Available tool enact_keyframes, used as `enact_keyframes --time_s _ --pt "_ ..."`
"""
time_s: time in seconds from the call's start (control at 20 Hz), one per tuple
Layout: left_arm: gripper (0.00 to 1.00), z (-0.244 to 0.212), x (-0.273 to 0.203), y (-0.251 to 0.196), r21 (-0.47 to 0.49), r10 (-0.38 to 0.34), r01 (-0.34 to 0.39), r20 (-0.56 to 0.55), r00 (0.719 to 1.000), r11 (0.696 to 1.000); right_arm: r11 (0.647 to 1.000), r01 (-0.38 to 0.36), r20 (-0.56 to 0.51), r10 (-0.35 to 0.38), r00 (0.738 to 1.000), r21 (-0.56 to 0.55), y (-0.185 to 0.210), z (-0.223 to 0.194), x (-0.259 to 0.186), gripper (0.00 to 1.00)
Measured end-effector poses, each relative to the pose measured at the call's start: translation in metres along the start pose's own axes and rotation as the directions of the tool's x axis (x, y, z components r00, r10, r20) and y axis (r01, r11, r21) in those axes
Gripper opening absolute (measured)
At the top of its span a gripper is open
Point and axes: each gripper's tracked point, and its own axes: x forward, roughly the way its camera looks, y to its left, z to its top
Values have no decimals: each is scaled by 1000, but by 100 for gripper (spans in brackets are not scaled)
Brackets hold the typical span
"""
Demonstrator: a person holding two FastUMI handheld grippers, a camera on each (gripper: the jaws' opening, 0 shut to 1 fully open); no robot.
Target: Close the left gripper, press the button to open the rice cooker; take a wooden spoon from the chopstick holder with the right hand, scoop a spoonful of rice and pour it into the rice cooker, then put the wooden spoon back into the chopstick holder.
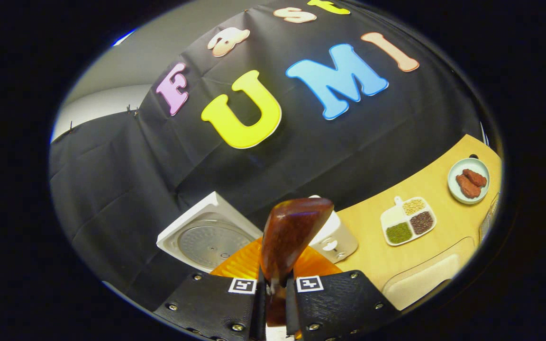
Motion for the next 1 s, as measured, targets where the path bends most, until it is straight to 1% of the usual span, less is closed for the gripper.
enact_keyframes --time_s 0.15,0.3,0.5,0.7,0.85,1.0 --pt "96 3 1 -29 -2 -44 44 8 999 999 996 74 28 -75 997 44 -54 23 -25 16" --pt "96 8 1 -60 -7 -88 88 17 996 996 986 158 71 -162 984 53 -124 51 -51 16" --pt "98 11 6 -98 4 -133 133 18 991 991 959 272 112 -280 953 84 -218 86 -93 16" --pt "99 15 12 -132 5 -157 157 17 987 988 924 368 144 -381 913 109 -300 110 -136 16" --pt "99 14 19 -155 18 -161 160 11 987 987 900 426 150 -436 887 93 -355 123 -158 16" --pt "99 15 24 -174 40 -158 157 1 988 987 885 455 142 -466 873 104 -395 127 -167 16"
